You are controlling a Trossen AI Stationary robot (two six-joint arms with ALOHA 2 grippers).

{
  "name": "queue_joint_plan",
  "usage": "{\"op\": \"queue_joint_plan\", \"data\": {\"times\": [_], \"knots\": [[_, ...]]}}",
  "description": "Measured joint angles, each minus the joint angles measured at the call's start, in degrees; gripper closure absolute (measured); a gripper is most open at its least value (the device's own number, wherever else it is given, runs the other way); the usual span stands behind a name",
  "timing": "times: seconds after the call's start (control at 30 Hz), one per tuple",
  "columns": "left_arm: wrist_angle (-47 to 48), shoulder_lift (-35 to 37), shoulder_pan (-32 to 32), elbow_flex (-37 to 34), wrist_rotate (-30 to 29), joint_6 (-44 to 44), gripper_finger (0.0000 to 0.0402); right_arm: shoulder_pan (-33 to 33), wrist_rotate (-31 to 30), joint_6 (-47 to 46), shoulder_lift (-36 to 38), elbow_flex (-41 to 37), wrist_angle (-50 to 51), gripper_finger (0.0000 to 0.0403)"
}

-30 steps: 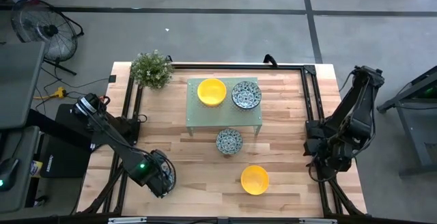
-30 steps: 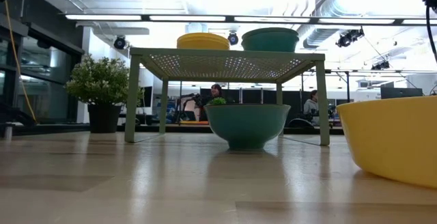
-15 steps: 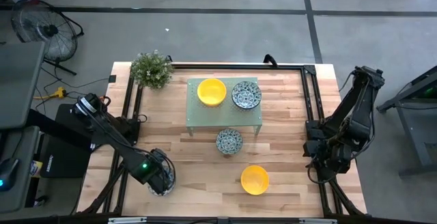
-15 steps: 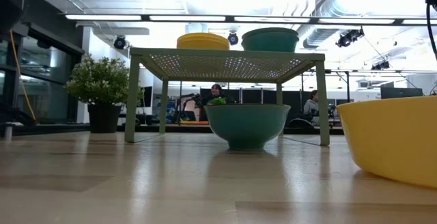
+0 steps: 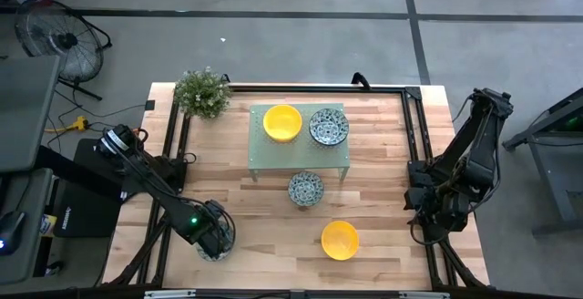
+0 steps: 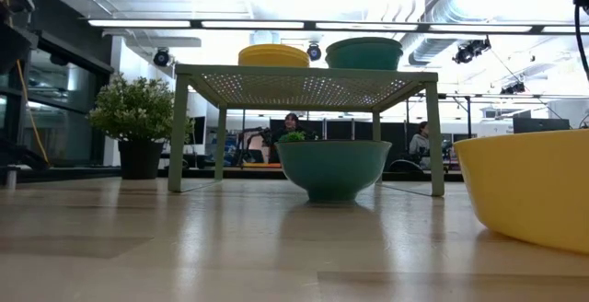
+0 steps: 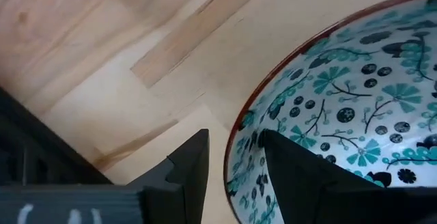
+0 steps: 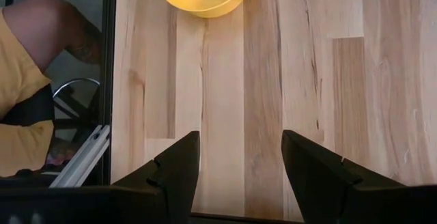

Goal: Pick & Place Mini bowls
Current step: Stack the bottom left green patterned bowl on top of the green patterned bowl on the shelf

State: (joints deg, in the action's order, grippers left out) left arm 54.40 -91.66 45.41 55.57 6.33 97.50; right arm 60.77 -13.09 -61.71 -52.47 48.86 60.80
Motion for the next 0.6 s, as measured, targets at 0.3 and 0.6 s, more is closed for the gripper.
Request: {"op": "queue_joint_plan", "data": {"times": [0.3,0.6], "knots": [[-2.4,0.0,0.0,0.0,-1.1,-1.9,0.0315,0.0,-0.4,0.0,0.0,0.0,0.0,0.0208],[-4.6,0.5,-0.1,0.3,-2.4,-6.0,0.0393,0.0,-0.4,0.0,0.0,0.0,0.0,0.0208]]}}
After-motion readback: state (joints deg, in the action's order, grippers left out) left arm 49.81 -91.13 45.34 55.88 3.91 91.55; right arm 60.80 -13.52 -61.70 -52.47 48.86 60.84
